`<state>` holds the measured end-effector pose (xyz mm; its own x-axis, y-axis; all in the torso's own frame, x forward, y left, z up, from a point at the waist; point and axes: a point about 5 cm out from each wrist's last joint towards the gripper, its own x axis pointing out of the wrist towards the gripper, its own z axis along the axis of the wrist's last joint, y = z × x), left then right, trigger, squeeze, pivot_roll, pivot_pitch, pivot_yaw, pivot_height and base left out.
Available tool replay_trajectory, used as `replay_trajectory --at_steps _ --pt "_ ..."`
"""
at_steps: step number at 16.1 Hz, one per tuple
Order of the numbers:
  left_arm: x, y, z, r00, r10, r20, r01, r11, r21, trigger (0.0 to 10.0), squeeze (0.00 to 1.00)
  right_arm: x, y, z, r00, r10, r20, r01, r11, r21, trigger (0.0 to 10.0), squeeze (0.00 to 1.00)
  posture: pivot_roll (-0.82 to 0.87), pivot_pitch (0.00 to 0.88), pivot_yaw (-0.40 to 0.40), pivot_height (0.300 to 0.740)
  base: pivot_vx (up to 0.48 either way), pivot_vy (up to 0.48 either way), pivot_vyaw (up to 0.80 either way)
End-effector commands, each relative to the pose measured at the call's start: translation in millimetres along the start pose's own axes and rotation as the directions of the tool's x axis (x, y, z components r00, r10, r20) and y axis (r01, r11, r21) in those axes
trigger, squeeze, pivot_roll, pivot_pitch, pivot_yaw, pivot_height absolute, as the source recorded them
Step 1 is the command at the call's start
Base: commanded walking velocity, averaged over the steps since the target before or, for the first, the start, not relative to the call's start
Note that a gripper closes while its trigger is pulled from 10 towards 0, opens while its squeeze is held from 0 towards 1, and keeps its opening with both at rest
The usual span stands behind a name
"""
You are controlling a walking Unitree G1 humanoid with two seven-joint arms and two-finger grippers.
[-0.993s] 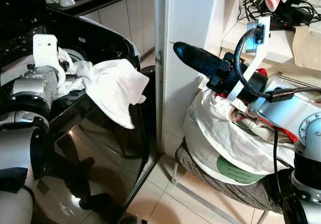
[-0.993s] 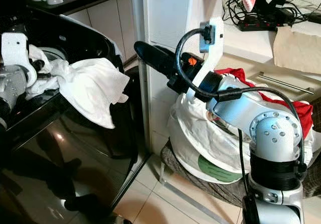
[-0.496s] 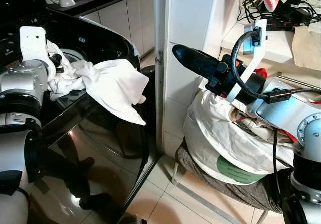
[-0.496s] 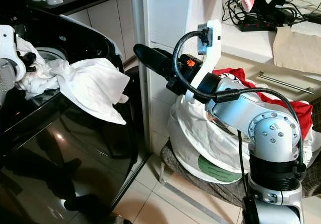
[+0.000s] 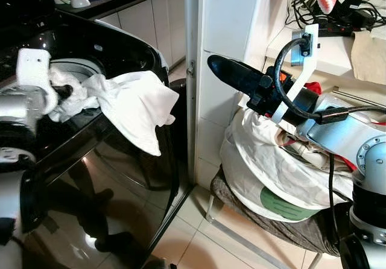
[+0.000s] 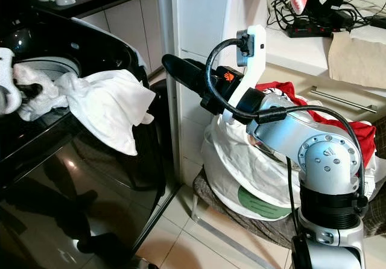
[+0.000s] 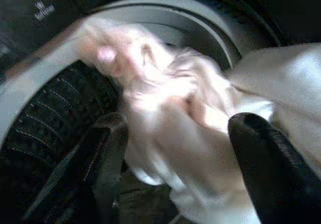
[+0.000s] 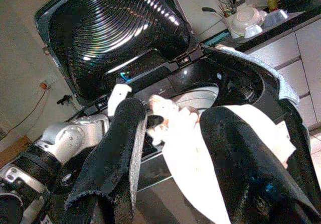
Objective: Clothes washing
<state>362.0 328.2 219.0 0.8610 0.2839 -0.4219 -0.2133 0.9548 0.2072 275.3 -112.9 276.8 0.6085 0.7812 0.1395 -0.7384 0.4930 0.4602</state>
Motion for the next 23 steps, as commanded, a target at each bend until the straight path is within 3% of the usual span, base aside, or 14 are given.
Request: replay_trajectory --at_steps 1,3,4,5,6,7,8,9,11,13,18,19,21,23 --pt "-5.2 5.5 1 1.0 -0.019 -0.023 0.02 0.998 0.067 10.0 1.0 0.8 0.6 2 1.0 -0.002 -0.013 0.001 1.0 -0.008 10.0 0.0 -0.01 0.0 0.035 0.74 0.0 0.0 0.0" --pt "-14.4 21.7 -1 0.999 0.012 -0.051 -0.002 0.982 0.19 10.0 1.0 1.0 0.2 2 1.0 -0.004 -0.014 0.003 1.0 -0.01 10.0 0.0 -0.01 0.0 0.032 0.74 0.0 0.0 0.0" --pt "-16.7 25.3 4 0.999 0.026 -0.022 -0.021 0.985 0.172 10.0 1.0 1.1 0.1 3 1.0 -0.004 -0.013 0.004 1.0 -0.009 10.0 0.0 -0.01 0.0 0.032 0.74 0.0 0.0 0.0" --pt "-25.0 27.6 33 0.986 0.017 0.166 -0.027 0.998 0.055 10.0 0.98 1.0 0.1 3 1.0 -0.003 -0.011 0.003 1.0 -0.009 10.0 0.0 0.0 0.0 0.031 0.74 0.0 0.0 0.0" --pt "-35.2 23.8 58 0.935 -0.003 0.355 0.011 1.0 -0.022 10.0 0.27 0.9 0.0 3 1.0 -0.002 -0.01 0.002 1.0 -0.009 10.0 0.0 0.0 0.0 0.028 0.74 0.0 0.0 0.0" --pt "-45.8 11.7 76 0.864 -0.007 0.504 0.026 0.999 -0.031 10.0 0.0 1.1 0.0 3 1.0 0.0 -0.01 0.0 1.0 -0.01 10.0 0.0 0.0 0.0 0.028 0.74 0.0 0.0 0.0" --pt "-56.7 -20.2 81 0.782 -0.203 0.589 0.185 0.978 0.092 10.0 0.0 1.4 0.0 2 1.0 0.002 -0.02 -0.003 1.0 -0.027 10.0 0.0 0.0 0.0 0.027 0.74 0.0 0.0 0.0" --pt "-66.4 -52.9 73 0.688 -0.441 0.576 0.367 0.897 0.247 10.0 0.0 1.3 -0.2 0 0.999 -0.004 -0.045 0.001 0.998 -0.066 10.0 0.0 0.0 0.0 0.029 0.74 0.0 0.0 0.0" --pt "-73.3 -93.2 46 0.612 -0.648 0.454 0.5 0.762 0.412 10.0 0.0 -1.8 -0.4 -15 0.986 -0.061 -0.154 0.021 0.969 -0.248 10.0 0.0 -0.02 0.0 0.036 0.74 0.0 0.0 0.0" --pt "-78.5 -112.7 22 0.546 -0.76 0.353 0.549 0.643 0.534 10.0 0.0 -5.2 -2.0 -21 0.979 -0.097 -0.18 0.03 0.938 -0.344 10.0 0.0 -0.02 0.0 0.04 0.74 0.0 0.0 0.0" --pt "-79.5 -121.1 -10 0.563 -0.808 0.174 0.543 0.521 0.659 10.0 0.0 -15.0 -6.5 -24 0.973 -0.093 -0.213 0.001 0.919 -0.395 10.0 0.0 -0.03 0.0 0.043 0.74 0.0 0.0 0.0" --pt "-74.8 -120.0 -15 0.597 -0.79 0.143 0.535 0.525 0.662 10.0 0.0 -16.3 -7.5 -26 0.969 -0.094 -0.23 -0.009 0.912 -0.41 10.0 0.0 -0.03 0.0 0.042 0.74 0.0 0.0 0.0" --pt "-58.8 -111.6 -20 0.711 -0.689 0.141 0.432 0.587 0.684 10.0 0.0 -15.8 -8.1 -31 0.964 -0.095 -0.247 -0.018 0.907 -0.421 10.0 0.0 -0.03 0.0 0.04 0.74 0.0 0.0 0.0" --pt "-49.8 -105.3 -21 0.775 -0.616 0.141 0.347 0.6 0.721 10.0 0.0 -14.5 -7.9 -33 0.964 -0.089 -0.249 -0.026 0.905 -0.425 10.0 0.0 -0.02 0.0 0.04 0.74 0.0 0.0 0.0"
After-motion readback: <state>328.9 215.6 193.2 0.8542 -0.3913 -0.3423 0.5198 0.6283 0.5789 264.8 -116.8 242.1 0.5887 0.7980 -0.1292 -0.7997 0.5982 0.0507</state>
